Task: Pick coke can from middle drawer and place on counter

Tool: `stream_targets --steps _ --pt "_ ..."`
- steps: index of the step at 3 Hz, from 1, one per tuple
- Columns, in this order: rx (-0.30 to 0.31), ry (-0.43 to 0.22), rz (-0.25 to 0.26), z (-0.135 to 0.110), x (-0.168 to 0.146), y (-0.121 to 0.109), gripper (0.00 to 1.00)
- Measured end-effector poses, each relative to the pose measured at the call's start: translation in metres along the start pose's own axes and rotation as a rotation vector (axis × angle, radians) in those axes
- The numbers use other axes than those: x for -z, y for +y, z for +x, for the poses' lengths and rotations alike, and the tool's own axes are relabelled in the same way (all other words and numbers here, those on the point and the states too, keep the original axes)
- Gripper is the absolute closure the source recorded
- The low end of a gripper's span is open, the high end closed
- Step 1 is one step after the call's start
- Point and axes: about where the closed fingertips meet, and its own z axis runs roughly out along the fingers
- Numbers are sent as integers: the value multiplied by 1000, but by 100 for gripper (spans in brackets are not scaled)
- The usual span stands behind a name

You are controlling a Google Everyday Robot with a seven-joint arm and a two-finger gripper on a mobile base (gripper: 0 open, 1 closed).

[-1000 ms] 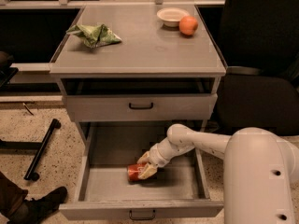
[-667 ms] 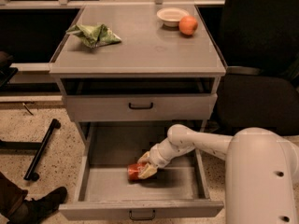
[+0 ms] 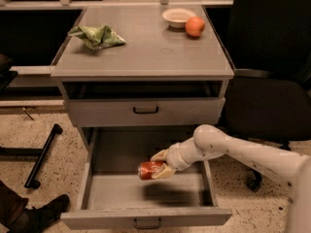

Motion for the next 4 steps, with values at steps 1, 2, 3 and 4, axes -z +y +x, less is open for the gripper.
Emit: stream_targets --steps 1,2,3,4 --pt "59 -29 95 -28 59 10 100" --pt "59 -29 95 -28 59 10 100" --pt "115 -26 105 -63 82 -1 100" --pt "197 -10 107 -129 123 -14 100"
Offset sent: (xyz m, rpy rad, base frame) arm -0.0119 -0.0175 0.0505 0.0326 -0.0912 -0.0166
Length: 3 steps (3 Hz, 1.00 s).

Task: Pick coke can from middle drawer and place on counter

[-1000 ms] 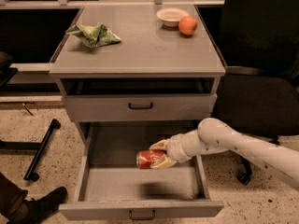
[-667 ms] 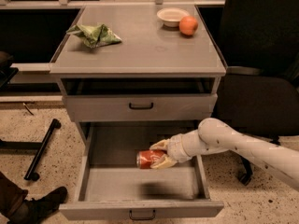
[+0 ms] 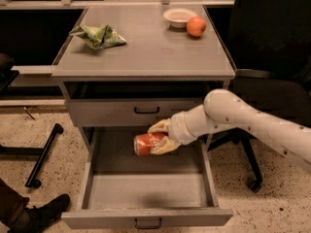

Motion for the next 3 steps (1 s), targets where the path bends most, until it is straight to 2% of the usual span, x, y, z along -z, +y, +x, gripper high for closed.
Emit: stream_targets --steps 1,2,3 --pt "103 73 35 -68 50 -22 100" --pt "103 73 35 -68 50 -22 100" --pt "129 67 34 -80 61 -31 100"
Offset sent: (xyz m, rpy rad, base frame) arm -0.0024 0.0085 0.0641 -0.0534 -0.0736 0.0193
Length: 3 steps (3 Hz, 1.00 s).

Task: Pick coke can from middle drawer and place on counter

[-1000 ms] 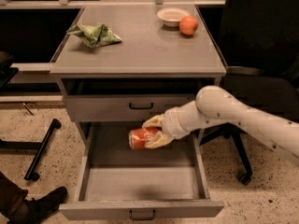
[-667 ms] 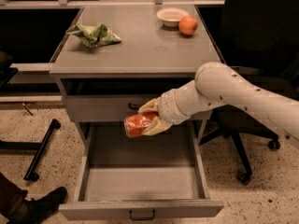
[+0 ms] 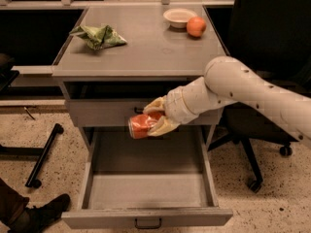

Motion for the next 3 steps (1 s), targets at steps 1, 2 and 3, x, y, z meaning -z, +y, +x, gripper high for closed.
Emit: stream_targets --steps 1,2,3 --pt "72 -19 -1 -30 30 -34 100" --pt "142 -81 38 -55 60 -79 100" --pt "156 -86 80 -62 76 -97 100"
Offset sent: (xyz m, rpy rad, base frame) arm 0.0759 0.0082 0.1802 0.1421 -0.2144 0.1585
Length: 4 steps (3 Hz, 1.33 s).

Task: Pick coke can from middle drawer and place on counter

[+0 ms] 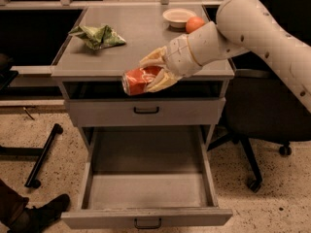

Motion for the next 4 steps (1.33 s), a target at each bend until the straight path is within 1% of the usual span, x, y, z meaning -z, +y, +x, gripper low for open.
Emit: stream_targets --steps 1,2,3,4 --pt "0 0 0 0 0 0 100" --pt "27 22 12 4 0 -17 100" --pt "65 53 84 19 6 -58 100" --pt "87 125 160 38 13 -95 100"
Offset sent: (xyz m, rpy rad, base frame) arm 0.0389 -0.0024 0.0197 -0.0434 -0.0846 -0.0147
